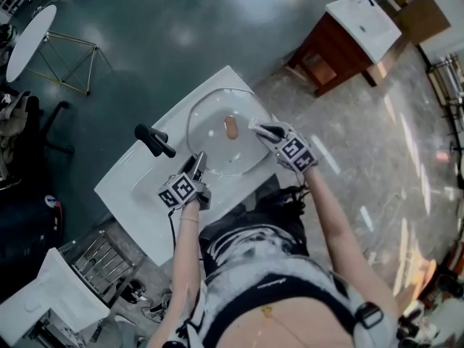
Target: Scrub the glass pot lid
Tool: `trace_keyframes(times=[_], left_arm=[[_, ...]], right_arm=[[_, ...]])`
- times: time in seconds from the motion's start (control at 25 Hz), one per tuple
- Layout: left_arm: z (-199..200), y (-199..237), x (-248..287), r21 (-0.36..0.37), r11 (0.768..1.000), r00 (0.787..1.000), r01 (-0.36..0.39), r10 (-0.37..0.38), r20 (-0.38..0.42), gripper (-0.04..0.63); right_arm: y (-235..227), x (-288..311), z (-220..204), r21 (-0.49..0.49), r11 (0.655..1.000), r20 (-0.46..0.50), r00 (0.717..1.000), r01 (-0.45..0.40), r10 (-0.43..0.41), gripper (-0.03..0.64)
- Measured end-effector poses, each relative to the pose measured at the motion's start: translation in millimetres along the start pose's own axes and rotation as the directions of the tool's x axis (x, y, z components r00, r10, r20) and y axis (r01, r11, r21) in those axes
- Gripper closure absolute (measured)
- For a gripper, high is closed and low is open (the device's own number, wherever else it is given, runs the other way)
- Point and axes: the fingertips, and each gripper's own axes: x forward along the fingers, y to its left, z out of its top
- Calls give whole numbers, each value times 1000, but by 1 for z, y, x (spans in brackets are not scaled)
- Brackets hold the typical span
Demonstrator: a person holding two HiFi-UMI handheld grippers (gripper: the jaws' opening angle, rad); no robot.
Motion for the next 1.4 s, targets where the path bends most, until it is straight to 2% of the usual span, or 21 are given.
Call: trace_keyframes(times=[0.12, 0.28, 0.72, 0.88, 1.0, 1.16, 1.4], left_arm=[[0, -2, 0, -3, 1000, 1000, 8, -8, 4, 431], [1, -2, 0, -3, 1000, 1000, 3, -3, 7, 431], [0, -2, 1, -13, 1000, 1000, 2, -2, 14, 431], [3, -6, -1, -11, 1000, 1000, 4, -4, 19, 431], [5, -8, -2, -5, 1000, 1000, -2, 2, 19, 431], [4, -6, -2, -11, 1000, 1000, -3, 4, 26, 431], [3, -6, -1, -13, 1000, 1000, 1, 0, 28, 431]], right_arm=[[-6, 4, 2, 2, 999, -12, 999, 41, -41, 520], [-3, 5, 1, -10, 998, -22, 998, 55, -55, 520], [51, -5, -4, -86, 990, -57, 993, -113, 108, 520], [86, -5, -1, -149, 964, -78, 974, -222, 212, 520], [106, 0, 3, -209, 940, -104, 961, -272, 255, 520], [120, 9, 12, -242, 928, -114, 958, -283, 262, 520], [130, 29, 34, -239, 940, -103, 969, -244, 225, 520]])
